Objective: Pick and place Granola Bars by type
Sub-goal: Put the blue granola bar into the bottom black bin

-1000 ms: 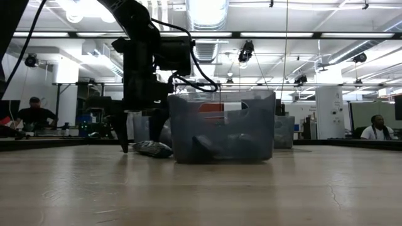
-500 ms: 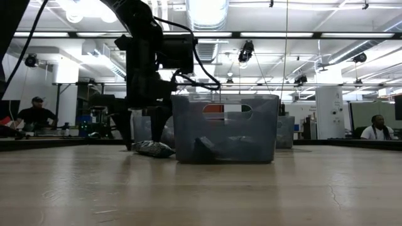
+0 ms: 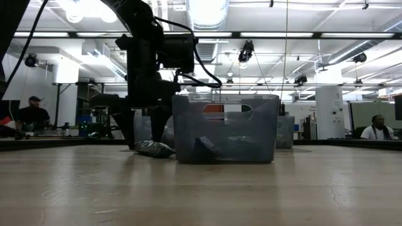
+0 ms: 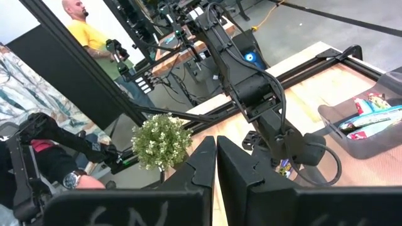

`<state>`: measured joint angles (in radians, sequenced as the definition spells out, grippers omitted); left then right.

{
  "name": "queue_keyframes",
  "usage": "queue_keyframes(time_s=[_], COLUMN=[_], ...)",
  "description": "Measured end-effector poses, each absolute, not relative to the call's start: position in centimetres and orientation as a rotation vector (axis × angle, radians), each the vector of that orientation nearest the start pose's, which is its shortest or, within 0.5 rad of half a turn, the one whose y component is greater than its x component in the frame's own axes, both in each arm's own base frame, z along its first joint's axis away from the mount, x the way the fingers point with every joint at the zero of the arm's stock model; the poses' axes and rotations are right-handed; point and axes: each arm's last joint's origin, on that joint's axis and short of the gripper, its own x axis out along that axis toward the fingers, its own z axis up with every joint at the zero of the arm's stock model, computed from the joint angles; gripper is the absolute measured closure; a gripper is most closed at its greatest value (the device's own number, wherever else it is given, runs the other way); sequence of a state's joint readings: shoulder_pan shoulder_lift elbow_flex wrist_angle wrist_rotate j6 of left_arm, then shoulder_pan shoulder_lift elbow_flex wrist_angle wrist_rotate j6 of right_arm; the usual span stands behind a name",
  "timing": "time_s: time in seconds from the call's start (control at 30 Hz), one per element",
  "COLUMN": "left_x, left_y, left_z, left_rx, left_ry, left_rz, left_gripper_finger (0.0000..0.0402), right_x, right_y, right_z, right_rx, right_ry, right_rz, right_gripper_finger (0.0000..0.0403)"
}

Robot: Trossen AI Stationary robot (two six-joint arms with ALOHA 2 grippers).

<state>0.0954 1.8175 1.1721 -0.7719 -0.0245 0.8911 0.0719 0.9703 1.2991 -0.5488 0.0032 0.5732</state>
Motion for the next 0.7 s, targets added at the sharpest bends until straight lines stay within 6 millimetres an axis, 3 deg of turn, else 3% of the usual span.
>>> queue_keyframes(time_s=[0.7], left_x=[32.23], left_y=[3.15], left_z=[16.38], left_rx=[0.608], left_ry=[1.39], left_rz=[-0.61], left_gripper_finger=[0.0175], right_x=[17.72], right_y=[1.27], right_z=[43.61], right_rx=[0.566], right_ry=[0.233], right_rz=[0.003], right_gripper_finger=[0.0394])
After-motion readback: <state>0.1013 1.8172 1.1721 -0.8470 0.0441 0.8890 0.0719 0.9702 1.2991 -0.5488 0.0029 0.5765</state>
